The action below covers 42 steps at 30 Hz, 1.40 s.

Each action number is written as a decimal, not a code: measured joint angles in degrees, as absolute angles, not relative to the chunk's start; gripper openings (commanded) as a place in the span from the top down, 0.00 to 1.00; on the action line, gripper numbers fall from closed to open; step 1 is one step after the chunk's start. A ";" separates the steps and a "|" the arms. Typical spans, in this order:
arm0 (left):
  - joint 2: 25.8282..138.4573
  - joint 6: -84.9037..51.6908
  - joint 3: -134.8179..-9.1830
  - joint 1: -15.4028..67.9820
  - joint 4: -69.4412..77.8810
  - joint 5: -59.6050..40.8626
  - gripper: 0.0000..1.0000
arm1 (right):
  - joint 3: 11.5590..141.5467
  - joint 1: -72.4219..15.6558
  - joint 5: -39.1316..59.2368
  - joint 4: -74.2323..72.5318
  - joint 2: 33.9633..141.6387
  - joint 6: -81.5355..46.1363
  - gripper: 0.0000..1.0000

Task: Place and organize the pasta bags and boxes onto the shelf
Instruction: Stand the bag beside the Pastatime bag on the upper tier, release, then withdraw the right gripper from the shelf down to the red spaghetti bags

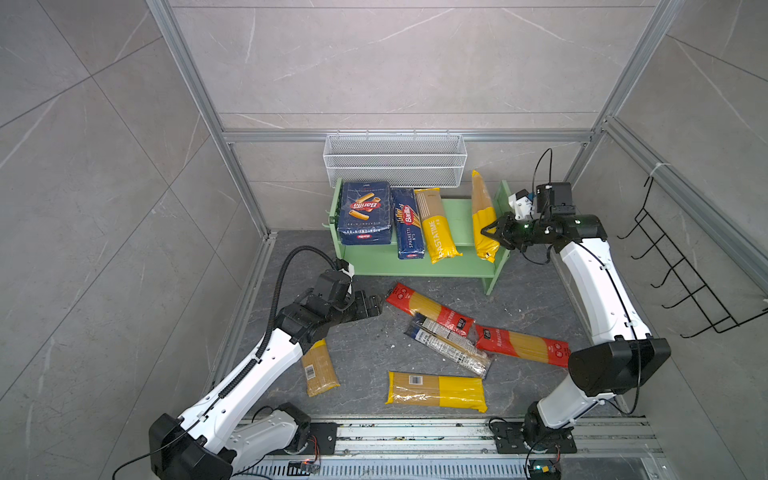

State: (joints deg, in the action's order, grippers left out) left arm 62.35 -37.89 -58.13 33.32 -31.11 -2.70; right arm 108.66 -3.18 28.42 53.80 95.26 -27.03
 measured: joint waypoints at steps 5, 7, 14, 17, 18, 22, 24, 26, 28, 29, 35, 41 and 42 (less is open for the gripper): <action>62.33 -37.87 -57.56 33.32 -30.98 -2.72 0.00 | 108.68 -3.18 27.35 54.35 95.88 -26.26 0.92; 62.33 -37.87 -57.39 33.32 -31.07 -2.72 0.00 | 109.12 -3.18 27.46 54.48 96.68 -26.24 0.85; 62.06 -37.54 -57.32 33.32 -31.03 -2.68 0.00 | 110.78 -3.18 27.88 54.11 97.97 -25.76 0.63; 62.06 -37.45 -57.21 33.32 -31.00 -2.68 0.00 | 111.70 -3.38 28.88 52.95 98.21 -25.21 0.54; 62.04 -37.41 -57.14 33.32 -31.00 -2.70 0.00 | 112.01 -3.53 29.12 52.36 98.21 -25.06 0.53; 61.49 -37.28 -56.64 33.32 -31.03 -2.66 0.00 | 112.79 -4.14 29.85 50.52 98.21 -24.99 0.53; 61.06 -37.28 -56.49 33.30 -31.22 -2.66 0.00 | 113.01 -4.45 29.85 50.35 98.21 -24.99 0.52; 60.62 -37.26 -56.36 33.21 -31.20 -2.57 0.00 | 113.38 -4.60 29.82 50.33 98.21 -24.99 0.51; 60.07 -37.26 -56.18 33.10 -31.24 -2.42 0.00 | 113.73 -4.67 29.78 50.33 98.21 -24.99 0.51; 59.79 -37.26 -56.07 33.10 -31.24 -2.15 0.00 | 113.97 -4.64 29.74 50.37 98.21 -24.99 0.50; 57.58 -37.26 -55.20 33.04 -31.64 -1.61 0.00 | 115.77 -4.75 28.38 51.57 97.49 -24.34 0.47; 54.02 -37.54 -53.17 32.95 -32.45 -1.58 0.00 | 115.48 -6.66 26.61 53.84 91.18 -23.46 0.45; 53.28 -37.74 -52.66 32.95 -32.71 -1.58 0.00 | 114.98 -7.31 26.37 54.02 89.47 -23.24 0.44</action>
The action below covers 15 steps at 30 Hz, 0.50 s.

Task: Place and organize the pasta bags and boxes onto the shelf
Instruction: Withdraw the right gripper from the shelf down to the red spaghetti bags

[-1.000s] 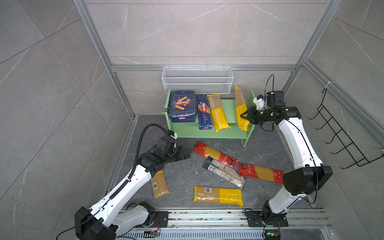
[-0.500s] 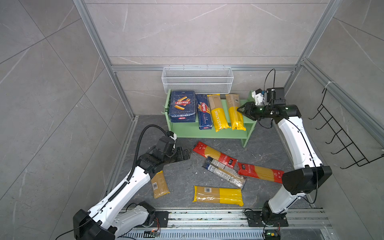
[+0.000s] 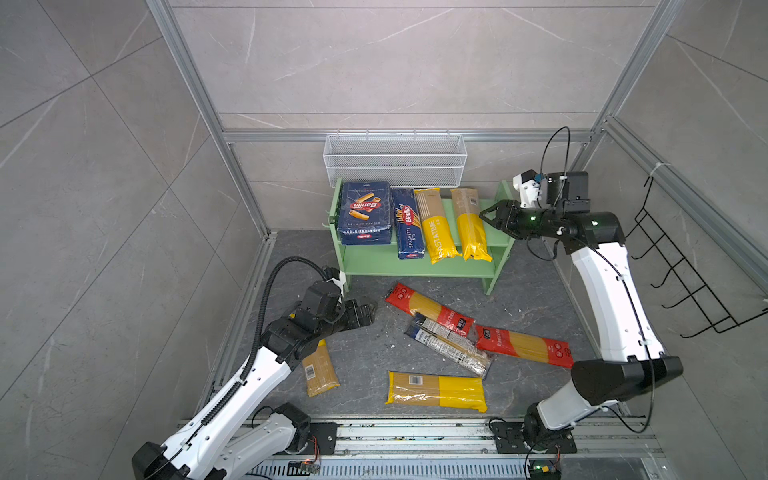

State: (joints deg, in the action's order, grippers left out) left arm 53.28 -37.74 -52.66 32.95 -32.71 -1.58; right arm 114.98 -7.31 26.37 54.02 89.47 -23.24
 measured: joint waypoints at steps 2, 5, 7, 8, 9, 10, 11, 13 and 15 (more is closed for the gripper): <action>51.31 -38.30 -51.27 32.95 -33.47 -1.56 0.00 | 113.06 -9.19 25.98 54.46 84.99 -22.61 0.43; 48.03 -39.35 -49.06 32.95 -35.00 -0.89 0.00 | 109.65 -12.62 25.71 56.03 78.35 -21.12 0.40; 45.56 -40.14 -47.53 32.95 -36.47 0.08 0.00 | 107.15 -15.05 25.65 57.28 74.41 -20.05 0.39; 44.51 -40.49 -46.96 32.95 -37.32 0.43 0.00 | 105.82 -16.01 25.47 57.76 72.86 -19.62 0.38; 43.29 -40.84 -46.39 32.95 -38.24 0.95 0.00 | 104.01 -16.91 25.23 58.19 71.22 -19.25 0.36; 42.48 -41.12 -45.98 32.95 -38.96 1.26 0.00 | 101.93 -17.61 25.04 58.35 69.78 -19.00 0.35; 41.45 -41.60 -45.52 32.95 -39.53 1.43 0.00 | 99.18 -18.26 24.93 58.35 68.20 -18.85 0.33; 39.86 -42.37 -44.60 32.95 -40.75 1.67 0.00 | 92.51 -19.27 24.80 58.06 64.97 -18.74 0.29; 38.20 -43.48 -43.20 32.95 -41.80 2.07 0.00 | 85.58 -19.94 24.77 58.00 62.11 -19.00 0.27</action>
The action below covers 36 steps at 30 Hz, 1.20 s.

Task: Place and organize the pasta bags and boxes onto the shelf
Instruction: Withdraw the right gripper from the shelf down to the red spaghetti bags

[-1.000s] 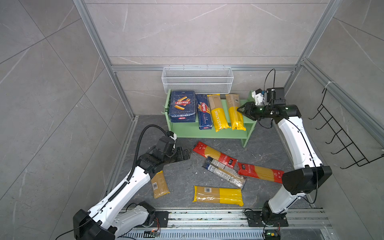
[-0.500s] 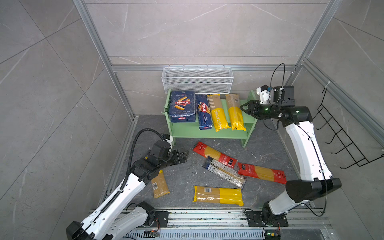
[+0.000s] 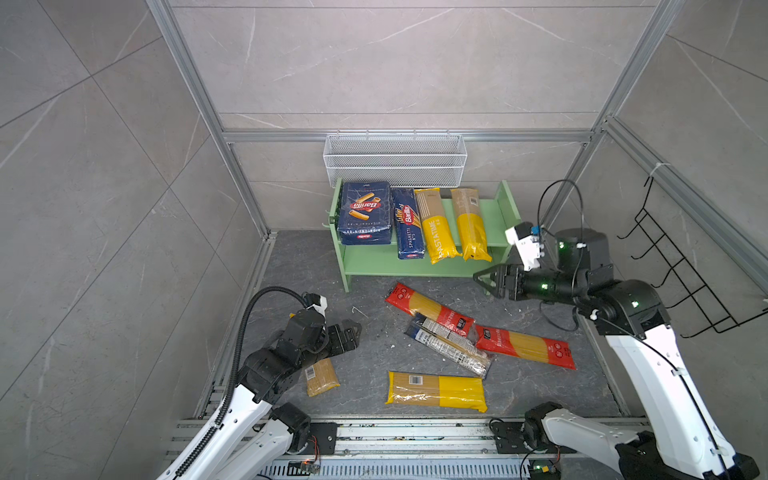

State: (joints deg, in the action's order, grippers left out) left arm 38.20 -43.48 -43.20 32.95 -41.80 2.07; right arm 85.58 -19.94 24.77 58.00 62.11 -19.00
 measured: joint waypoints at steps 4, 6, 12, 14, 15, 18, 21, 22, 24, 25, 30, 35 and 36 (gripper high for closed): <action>35.38 -45.95 -40.49 32.95 -43.83 3.18 0.00 | 73.95 -21.52 24.97 56.21 57.80 -20.18 0.26; 34.65 -47.20 -39.79 32.95 -45.01 4.12 0.00 | 69.67 -22.72 25.04 55.16 56.29 -20.84 0.25; 36.42 -52.07 -39.27 32.95 -48.53 7.70 0.00 | 60.14 -26.20 25.30 50.17 53.30 -22.92 0.24; 38.79 -54.04 -38.87 32.95 -49.65 9.15 0.00 | 57.78 -27.20 25.52 48.10 53.01 -23.62 0.23; 39.90 -54.85 -38.68 32.95 -50.09 9.69 0.00 | 56.73 -27.62 25.78 47.00 52.99 -23.92 0.22; 44.18 -57.34 -37.74 32.95 -51.13 11.35 0.00 | 53.87 -29.08 26.39 43.94 53.10 -24.60 0.13; 47.57 -59.29 -36.47 32.95 -51.22 12.45 0.00 | 52.05 -30.13 26.98 41.15 53.56 -24.80 0.12; 48.07 -59.90 -36.07 32.95 -51.16 12.84 0.00 | 51.64 -30.28 27.24 40.18 53.89 -24.77 0.12; 48.71 -61.12 -35.22 32.95 -50.89 13.61 0.00 | 50.81 -30.37 27.75 38.24 55.24 -24.60 0.12; 48.82 -61.63 -34.87 32.95 -50.78 13.85 0.00 | 50.46 -30.37 28.03 37.36 56.01 -24.60 0.12; 48.82 -64.60 -33.08 32.95 -50.78 15.88 0.00 | 49.10 -30.63 29.87 33.19 60.69 -24.14 0.12; 50.19 -66.35 -32.62 32.95 -50.74 17.43 0.00 | 49.06 -31.00 31.11 30.72 63.44 -23.22 0.12; 50.74 -66.50 -32.62 32.95 -50.63 17.78 0.00 | 49.06 -31.05 31.48 30.28 63.77 -23.07 0.12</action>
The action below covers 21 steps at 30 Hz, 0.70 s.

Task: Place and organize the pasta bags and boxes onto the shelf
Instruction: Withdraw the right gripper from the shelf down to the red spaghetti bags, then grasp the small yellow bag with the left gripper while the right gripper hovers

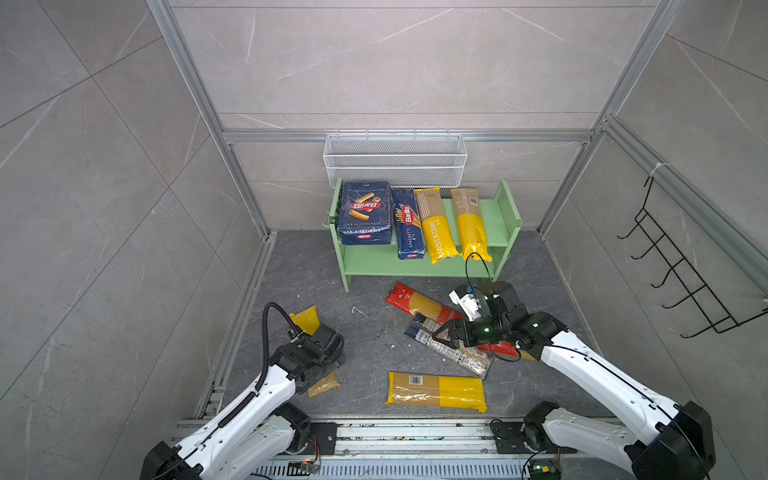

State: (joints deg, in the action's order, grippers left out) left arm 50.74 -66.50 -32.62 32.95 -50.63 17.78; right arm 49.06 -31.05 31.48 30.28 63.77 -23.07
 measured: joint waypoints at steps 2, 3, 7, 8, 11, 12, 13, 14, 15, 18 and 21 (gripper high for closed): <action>51.83 -66.67 -32.45 32.95 -49.74 18.02 0.00 | 49.06 -31.18 32.38 29.45 64.51 -22.87 0.12; 52.25 -66.74 -32.18 32.95 -48.99 18.02 0.00 | 49.06 -31.29 32.71 29.26 64.86 -22.85 0.12; 54.59 -67.29 -30.26 32.25 -45.89 18.20 0.00 | 49.30 -31.51 33.65 28.62 66.06 -22.65 0.11; 55.42 -67.37 -30.02 31.97 -45.60 18.39 0.00 | 49.50 -31.51 33.87 28.60 66.26 -22.65 0.11; 58.24 -67.72 -29.74 31.27 -44.73 19.64 0.00 | 50.30 -31.55 34.06 28.60 66.39 -22.61 0.11; 58.87 -67.88 -29.71 31.11 -44.62 19.92 0.00 | 50.63 -31.55 34.11 28.60 66.39 -22.48 0.11; 59.33 -68.03 -29.63 31.07 -44.49 20.40 0.00 | 50.94 -31.55 34.13 28.58 66.39 -22.41 0.11; 59.48 -68.18 -29.50 31.03 -44.40 20.91 0.00 | 51.27 -31.57 34.13 28.58 66.39 -22.39 0.11; 59.48 -68.27 -29.32 30.83 -44.18 21.15 0.00 | 51.44 -31.59 34.13 28.51 66.39 -22.35 0.11; 59.70 -68.34 -28.45 29.65 -42.68 21.15 0.00 | 51.66 -31.62 34.15 28.42 66.43 -22.24 0.11; 61.39 -68.20 -27.49 28.23 -40.71 20.88 0.00 | 51.66 -31.59 34.13 28.47 66.46 -22.24 0.11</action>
State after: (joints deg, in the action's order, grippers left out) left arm 61.39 -68.20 -27.49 28.23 -40.71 20.88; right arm 51.66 -31.59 34.13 28.47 66.46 -22.24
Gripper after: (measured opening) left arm 0.997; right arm 0.886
